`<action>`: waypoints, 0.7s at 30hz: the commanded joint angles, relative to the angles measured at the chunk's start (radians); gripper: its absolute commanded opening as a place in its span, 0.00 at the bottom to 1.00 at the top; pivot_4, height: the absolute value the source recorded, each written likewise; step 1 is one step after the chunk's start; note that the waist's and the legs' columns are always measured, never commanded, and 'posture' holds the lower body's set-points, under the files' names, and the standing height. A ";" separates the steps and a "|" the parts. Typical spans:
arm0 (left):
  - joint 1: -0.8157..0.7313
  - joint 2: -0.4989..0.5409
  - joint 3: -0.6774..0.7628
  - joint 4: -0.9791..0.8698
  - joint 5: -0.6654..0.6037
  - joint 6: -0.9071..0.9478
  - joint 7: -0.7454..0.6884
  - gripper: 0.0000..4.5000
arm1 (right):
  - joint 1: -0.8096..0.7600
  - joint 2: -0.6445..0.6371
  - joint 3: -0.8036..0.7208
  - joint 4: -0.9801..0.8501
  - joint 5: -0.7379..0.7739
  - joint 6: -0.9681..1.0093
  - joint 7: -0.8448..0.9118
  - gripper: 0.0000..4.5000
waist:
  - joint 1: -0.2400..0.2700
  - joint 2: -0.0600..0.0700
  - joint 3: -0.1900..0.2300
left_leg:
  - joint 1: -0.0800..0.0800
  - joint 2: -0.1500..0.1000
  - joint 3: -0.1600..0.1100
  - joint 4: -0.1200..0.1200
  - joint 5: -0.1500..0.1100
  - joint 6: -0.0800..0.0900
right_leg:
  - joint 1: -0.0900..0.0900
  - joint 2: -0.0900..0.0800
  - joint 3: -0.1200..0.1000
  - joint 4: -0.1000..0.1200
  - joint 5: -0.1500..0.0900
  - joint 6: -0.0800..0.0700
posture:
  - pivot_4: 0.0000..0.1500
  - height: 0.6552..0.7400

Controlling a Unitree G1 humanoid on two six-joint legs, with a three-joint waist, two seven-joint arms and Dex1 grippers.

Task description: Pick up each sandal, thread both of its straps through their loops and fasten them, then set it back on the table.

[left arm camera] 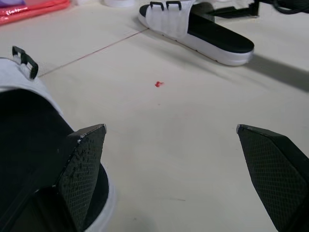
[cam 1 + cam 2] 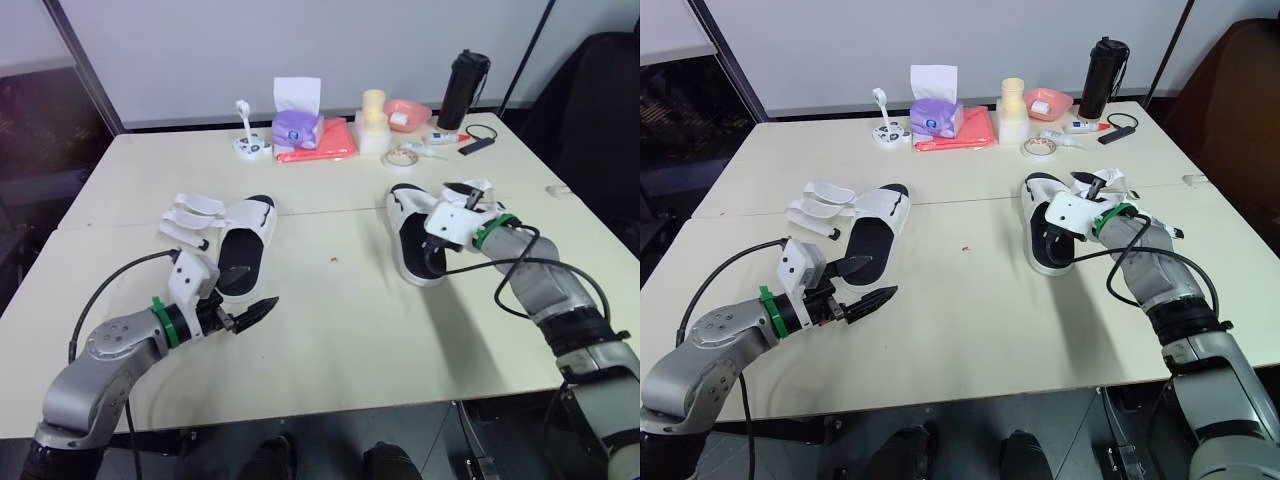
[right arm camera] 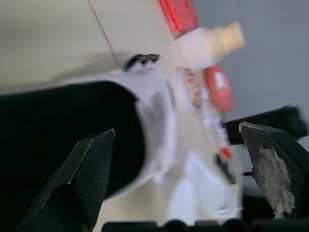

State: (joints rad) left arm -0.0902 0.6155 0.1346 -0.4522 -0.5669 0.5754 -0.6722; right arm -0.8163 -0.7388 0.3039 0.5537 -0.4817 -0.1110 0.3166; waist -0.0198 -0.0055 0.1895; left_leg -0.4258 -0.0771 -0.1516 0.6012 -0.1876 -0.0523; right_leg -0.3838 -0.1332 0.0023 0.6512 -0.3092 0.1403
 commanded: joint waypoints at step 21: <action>0.046 -0.017 0.013 -0.112 -0.027 0.011 0.058 1.00 | -0.363 0.197 0.255 0.656 -0.315 -0.139 -0.346 0.80 | -0.024 0.000 0.000 | 0.000 0.001 0.009 -0.007 0.004 -0.007 | -0.009 0.002 0.012 0.004 0.002 0.001 | 1.00 1.00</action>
State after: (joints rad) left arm -0.0448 0.6027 0.1353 -0.5249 -0.5808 0.5871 -0.6233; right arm -1.1485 -0.5393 0.5635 1.2118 -0.8025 -0.2468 -0.0124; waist -0.0435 -0.0057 0.1895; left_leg -0.4254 -0.0764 -0.1424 0.5946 -0.1832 -0.0589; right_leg -0.3928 -0.1315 0.0144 0.6556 -0.3074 0.1413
